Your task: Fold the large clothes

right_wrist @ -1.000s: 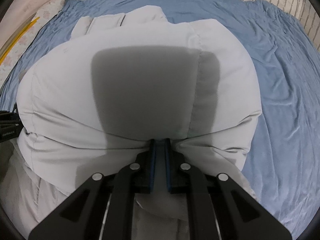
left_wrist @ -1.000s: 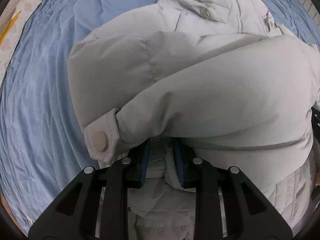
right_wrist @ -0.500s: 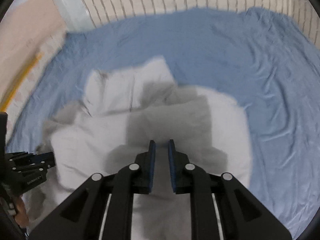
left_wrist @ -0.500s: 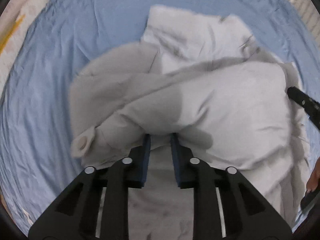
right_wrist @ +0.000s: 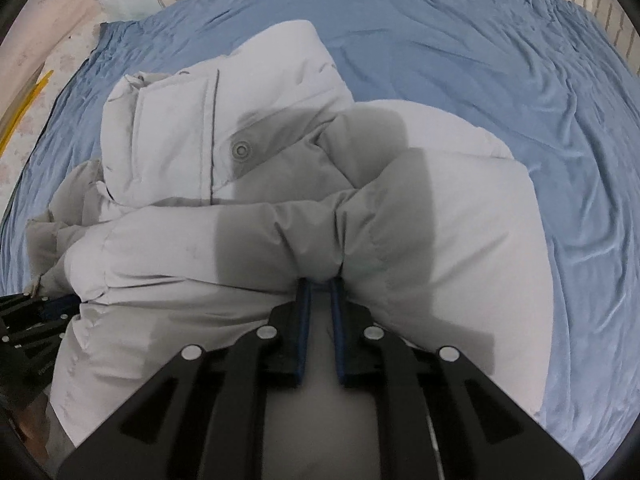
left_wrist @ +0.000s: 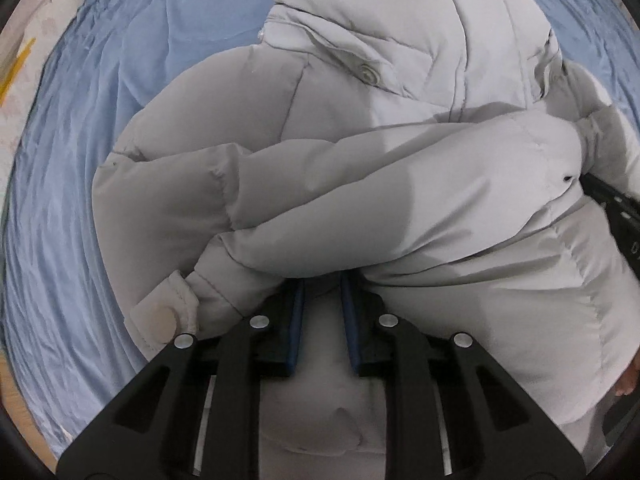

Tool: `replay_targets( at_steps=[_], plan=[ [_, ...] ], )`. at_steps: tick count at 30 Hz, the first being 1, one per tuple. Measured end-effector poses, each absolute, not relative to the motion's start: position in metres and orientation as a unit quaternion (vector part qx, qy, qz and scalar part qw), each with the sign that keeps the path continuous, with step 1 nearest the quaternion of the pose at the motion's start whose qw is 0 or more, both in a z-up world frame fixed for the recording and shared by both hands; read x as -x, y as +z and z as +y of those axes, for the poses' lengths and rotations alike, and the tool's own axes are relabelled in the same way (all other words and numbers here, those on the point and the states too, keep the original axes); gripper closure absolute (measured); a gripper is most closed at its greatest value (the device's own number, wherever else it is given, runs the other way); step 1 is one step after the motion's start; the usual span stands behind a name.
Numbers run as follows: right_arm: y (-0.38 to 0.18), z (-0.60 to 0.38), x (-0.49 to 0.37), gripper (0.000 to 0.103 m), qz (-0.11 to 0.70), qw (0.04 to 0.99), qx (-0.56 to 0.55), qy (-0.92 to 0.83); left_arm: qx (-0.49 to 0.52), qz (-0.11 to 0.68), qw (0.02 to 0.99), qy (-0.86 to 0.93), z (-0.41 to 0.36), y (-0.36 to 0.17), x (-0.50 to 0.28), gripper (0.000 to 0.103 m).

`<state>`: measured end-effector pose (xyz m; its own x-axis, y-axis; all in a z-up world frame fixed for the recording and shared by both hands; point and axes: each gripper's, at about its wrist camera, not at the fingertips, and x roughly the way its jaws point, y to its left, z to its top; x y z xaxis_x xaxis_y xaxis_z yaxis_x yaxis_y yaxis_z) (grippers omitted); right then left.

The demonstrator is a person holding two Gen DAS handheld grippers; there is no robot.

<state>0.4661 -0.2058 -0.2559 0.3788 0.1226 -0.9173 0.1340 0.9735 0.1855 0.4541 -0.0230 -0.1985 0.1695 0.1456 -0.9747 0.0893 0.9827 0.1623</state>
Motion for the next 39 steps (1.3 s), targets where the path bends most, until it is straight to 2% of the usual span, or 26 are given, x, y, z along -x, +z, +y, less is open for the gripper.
replay_targets(
  at_steps=[5,6,8,9,10,15,18,22,29,39],
  plan=[
    [-0.247,-0.203,-0.448,0.091,0.548,0.831,-0.098,-0.011,-0.106,0.632,0.768,0.023,-0.039,-0.181,-0.425,0.084],
    [-0.240,-0.203,-0.437,0.090,0.535,0.839,-0.099,-0.005,-0.111,0.625,0.772,0.027,-0.041,-0.172,-0.414,0.080],
    [-0.221,-0.206,-0.405,0.074,0.504,0.857,-0.104,0.004,-0.112,0.595,0.796,0.013,-0.048,-0.146,-0.384,0.059],
    [-0.208,-0.210,-0.379,0.050,0.487,0.865,-0.121,0.012,-0.113,0.577,0.809,0.002,-0.051,-0.132,-0.368,0.037],
    [-0.202,-0.212,-0.363,0.038,0.481,0.867,-0.132,0.013,-0.114,0.560,0.821,-0.002,-0.054,-0.119,-0.352,0.024],
    [-0.180,-0.218,-0.260,0.038,0.462,0.873,-0.158,-0.003,-0.112,0.508,0.854,-0.018,-0.061,-0.074,-0.252,0.022],
    [-0.186,-0.218,-0.205,0.038,0.470,0.870,-0.147,-0.035,-0.096,0.486,0.869,-0.004,-0.049,-0.065,-0.210,0.014],
    [-0.195,-0.224,-0.161,0.038,0.481,0.859,-0.166,-0.057,-0.050,0.485,0.873,0.017,-0.020,-0.067,-0.161,0.014],
    [-0.198,-0.211,-0.113,0.038,0.484,0.865,-0.113,-0.064,0.004,0.508,0.861,0.028,0.049,-0.100,-0.131,0.014],
    [-0.196,-0.197,-0.063,0.038,0.433,0.894,-0.085,-0.080,0.014,0.524,0.851,0.038,0.058,-0.117,-0.086,0.014]
  ],
)
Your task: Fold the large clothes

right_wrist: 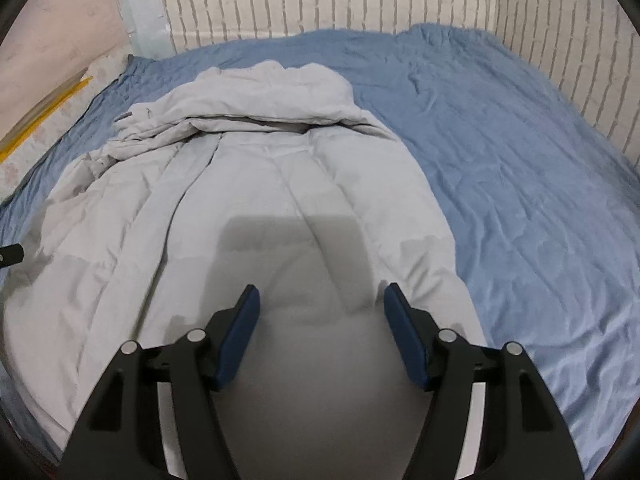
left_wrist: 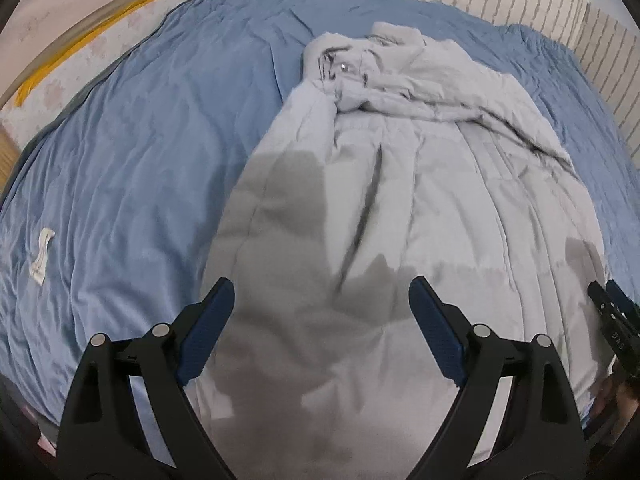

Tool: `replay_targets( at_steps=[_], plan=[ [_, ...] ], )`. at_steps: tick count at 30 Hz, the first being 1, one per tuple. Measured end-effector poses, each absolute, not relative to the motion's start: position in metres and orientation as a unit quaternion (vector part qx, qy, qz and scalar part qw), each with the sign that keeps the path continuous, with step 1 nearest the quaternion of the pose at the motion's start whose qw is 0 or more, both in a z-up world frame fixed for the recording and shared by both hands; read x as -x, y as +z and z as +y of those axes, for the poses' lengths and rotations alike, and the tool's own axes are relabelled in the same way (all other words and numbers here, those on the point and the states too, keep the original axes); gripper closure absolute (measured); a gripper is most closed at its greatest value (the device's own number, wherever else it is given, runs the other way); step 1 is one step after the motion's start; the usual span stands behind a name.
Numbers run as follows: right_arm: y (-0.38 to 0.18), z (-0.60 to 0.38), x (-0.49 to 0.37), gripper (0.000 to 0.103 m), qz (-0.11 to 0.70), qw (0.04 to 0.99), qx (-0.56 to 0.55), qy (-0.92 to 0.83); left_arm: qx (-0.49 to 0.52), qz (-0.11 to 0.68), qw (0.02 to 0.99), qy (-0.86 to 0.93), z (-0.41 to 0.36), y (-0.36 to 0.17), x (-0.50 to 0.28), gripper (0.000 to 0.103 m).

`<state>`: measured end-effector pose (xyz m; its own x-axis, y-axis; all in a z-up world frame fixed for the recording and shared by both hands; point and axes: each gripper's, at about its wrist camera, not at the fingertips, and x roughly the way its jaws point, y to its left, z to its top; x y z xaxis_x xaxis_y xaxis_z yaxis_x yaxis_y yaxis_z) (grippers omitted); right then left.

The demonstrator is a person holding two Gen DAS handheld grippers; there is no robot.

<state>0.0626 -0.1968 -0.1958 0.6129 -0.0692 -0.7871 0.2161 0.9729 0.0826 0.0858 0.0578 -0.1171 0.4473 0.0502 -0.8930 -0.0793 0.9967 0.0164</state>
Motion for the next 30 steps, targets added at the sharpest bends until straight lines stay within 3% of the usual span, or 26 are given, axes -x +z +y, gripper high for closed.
replay_targets(
  at_steps=[5,9,18,30],
  plan=[
    [-0.194,-0.188,-0.044,0.037,0.411,0.906,-0.056,-0.083,-0.011,0.526,0.850,0.035,0.047,-0.115,-0.062,0.014],
    [-0.191,-0.190,-0.030,0.034,0.398,0.912,-0.056,-0.077,0.027,0.524,0.851,0.017,0.044,-0.103,-0.044,0.014],
    [-0.195,-0.201,-0.012,0.026,0.381,0.920,-0.051,-0.078,0.013,0.450,0.893,-0.018,-0.010,-0.076,-0.014,0.013],
    [-0.192,-0.209,0.020,0.026,0.369,0.921,-0.067,-0.102,-0.009,0.414,0.909,0.050,0.037,-0.090,0.010,0.010]
  ],
)
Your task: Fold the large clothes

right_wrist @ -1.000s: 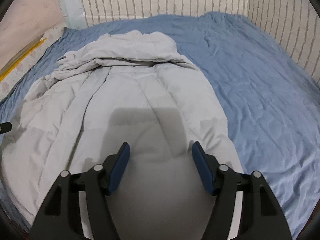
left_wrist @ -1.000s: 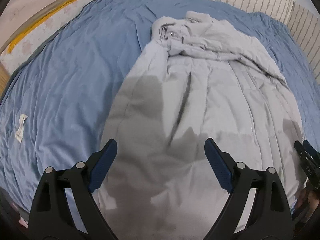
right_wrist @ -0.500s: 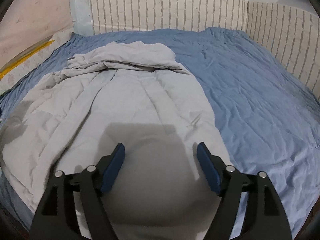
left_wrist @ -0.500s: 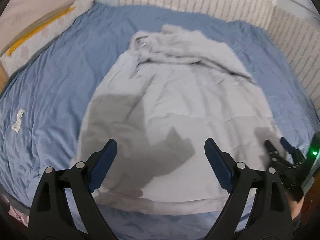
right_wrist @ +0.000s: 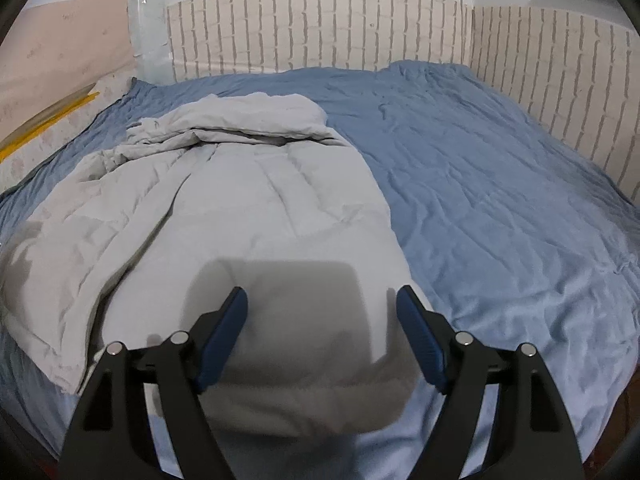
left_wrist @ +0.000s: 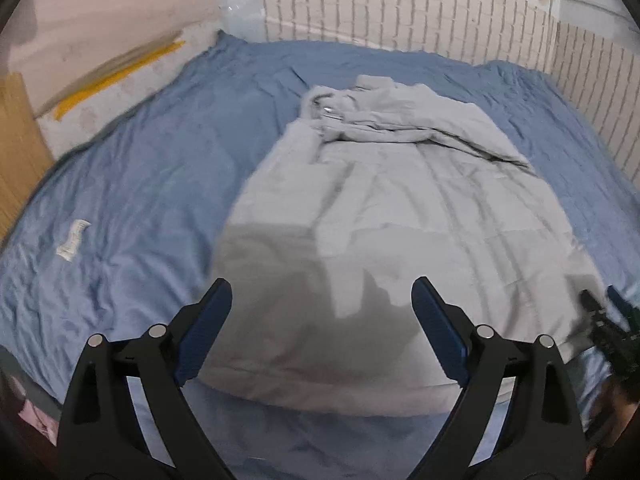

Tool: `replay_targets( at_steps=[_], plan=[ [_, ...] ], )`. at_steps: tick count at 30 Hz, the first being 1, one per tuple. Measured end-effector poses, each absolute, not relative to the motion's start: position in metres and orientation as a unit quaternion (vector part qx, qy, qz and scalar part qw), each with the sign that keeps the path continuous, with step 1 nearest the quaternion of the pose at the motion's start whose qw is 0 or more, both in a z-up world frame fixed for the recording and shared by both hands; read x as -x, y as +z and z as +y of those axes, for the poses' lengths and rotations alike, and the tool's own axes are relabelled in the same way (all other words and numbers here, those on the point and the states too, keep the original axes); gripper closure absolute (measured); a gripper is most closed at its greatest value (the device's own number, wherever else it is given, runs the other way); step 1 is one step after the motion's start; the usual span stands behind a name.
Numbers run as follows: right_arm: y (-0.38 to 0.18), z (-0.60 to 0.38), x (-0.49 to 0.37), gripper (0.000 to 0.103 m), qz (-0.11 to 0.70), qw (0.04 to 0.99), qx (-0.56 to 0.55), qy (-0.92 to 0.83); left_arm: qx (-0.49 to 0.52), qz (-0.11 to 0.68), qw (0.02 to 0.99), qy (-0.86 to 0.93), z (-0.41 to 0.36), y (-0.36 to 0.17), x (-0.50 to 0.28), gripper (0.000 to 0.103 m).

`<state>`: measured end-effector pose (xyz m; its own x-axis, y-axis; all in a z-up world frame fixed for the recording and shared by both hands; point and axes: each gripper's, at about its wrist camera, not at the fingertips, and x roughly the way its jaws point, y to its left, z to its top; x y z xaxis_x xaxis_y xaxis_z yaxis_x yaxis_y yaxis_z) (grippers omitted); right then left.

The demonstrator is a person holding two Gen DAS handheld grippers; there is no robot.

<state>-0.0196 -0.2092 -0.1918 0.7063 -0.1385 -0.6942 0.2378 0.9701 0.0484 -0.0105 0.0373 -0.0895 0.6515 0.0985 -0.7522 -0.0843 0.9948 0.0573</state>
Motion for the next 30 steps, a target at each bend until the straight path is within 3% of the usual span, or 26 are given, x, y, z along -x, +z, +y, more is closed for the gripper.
replay_targets(
  at_steps=[9,15,25,30],
  plan=[
    [-0.195,-0.211,0.038,0.026,0.364,0.923,-0.048,-0.116,-0.021,0.440,0.894,0.080,0.073,-0.127,0.004,0.009],
    [-0.197,-0.226,0.045,0.016,0.362,0.920,-0.042,-0.144,-0.018,0.450,0.889,0.079,0.105,-0.145,-0.001,0.009],
    [-0.205,-0.228,0.042,0.010,0.362,0.920,-0.037,-0.145,-0.005,0.475,0.880,0.012,0.123,-0.185,-0.016,0.004],
    [-0.201,-0.239,0.046,0.008,0.361,0.919,-0.045,-0.151,-0.018,0.479,0.878,-0.011,0.120,-0.195,-0.013,0.007]
  ],
)
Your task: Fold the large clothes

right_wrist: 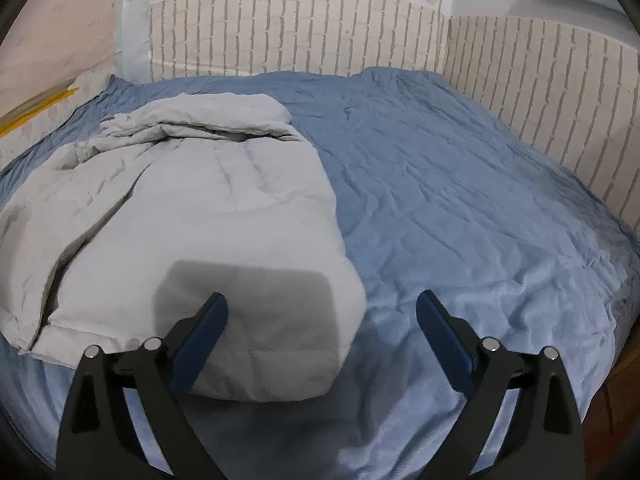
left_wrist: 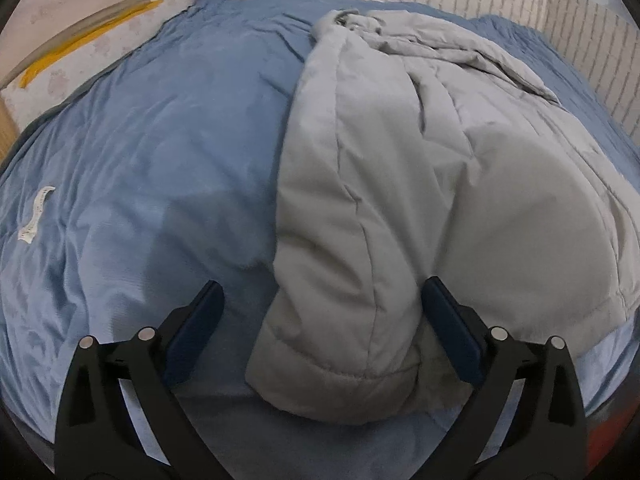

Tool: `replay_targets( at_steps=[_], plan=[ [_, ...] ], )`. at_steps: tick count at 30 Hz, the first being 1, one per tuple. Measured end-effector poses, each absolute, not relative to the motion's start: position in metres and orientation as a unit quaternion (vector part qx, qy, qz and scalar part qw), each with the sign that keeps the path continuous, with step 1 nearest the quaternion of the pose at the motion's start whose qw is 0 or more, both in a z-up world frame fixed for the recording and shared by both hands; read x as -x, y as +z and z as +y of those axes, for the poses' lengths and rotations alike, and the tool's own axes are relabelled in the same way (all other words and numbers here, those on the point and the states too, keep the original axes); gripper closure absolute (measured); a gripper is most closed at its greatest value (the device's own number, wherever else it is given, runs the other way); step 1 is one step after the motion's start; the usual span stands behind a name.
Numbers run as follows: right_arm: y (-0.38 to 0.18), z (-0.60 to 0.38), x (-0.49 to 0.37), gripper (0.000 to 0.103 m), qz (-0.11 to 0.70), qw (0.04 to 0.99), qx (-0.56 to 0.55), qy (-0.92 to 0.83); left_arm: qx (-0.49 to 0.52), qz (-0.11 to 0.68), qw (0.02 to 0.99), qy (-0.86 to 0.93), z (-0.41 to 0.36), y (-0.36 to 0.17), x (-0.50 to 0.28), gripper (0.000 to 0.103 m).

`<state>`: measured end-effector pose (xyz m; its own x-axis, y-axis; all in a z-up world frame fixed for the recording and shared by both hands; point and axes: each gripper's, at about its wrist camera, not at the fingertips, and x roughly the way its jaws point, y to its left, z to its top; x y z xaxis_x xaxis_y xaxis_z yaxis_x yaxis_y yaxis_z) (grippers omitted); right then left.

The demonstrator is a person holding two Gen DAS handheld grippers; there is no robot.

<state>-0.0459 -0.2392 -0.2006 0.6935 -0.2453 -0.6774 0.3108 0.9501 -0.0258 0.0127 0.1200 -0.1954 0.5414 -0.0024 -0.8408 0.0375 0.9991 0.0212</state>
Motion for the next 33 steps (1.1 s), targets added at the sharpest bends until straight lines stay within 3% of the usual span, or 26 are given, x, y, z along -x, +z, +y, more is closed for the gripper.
replay_targets(
  at_steps=[3,6,8,11,19,23,26,29,31,32,33],
  plan=[
    [-0.200,-0.251,0.047,0.008,0.363,0.917,-0.065,-0.153,0.003,0.489,0.871,-0.043,0.115,-0.191,-0.015,0.030],
    [-0.199,-0.259,0.046,0.008,0.363,0.916,-0.084,-0.149,-0.035,0.480,0.876,-0.030,0.100,-0.191,-0.013,0.031],
    [-0.199,-0.262,0.045,0.008,0.362,0.917,-0.096,-0.141,-0.040,0.476,0.878,-0.021,0.097,-0.196,-0.012,0.027],
    [-0.206,-0.264,0.044,0.008,0.371,0.913,-0.109,-0.127,-0.013,0.482,0.876,0.001,0.110,-0.202,-0.013,0.005],
    [-0.239,-0.276,0.038,0.010,0.388,0.890,-0.240,-0.029,0.000,0.487,0.874,-0.004,0.114,-0.207,-0.016,0.003],
    [-0.250,-0.262,0.029,0.021,0.388,0.890,-0.238,-0.004,0.001,0.487,0.873,0.000,0.113,-0.207,-0.016,0.003],
    [-0.252,-0.256,0.021,0.043,0.396,0.885,-0.246,0.016,-0.006,0.489,0.872,-0.001,0.109,-0.206,-0.020,0.003],
    [-0.247,-0.245,0.018,0.054,0.401,0.890,-0.217,0.015,-0.017,0.485,0.874,0.010,0.104,-0.203,-0.019,0.003],
    [-0.245,-0.238,0.017,0.059,0.405,0.893,-0.198,0.013,-0.031,0.477,0.878,0.006,0.099,-0.200,-0.016,0.014],
    [-0.245,-0.237,0.016,0.060,0.407,0.893,-0.193,0.011,-0.033,0.476,0.879,-0.009,0.095,-0.197,-0.014,0.031],
    [-0.243,-0.235,0.016,0.063,0.409,0.893,-0.186,0.008,-0.042,0.476,0.879,-0.009,0.091,-0.195,-0.011,0.036]
  ],
)
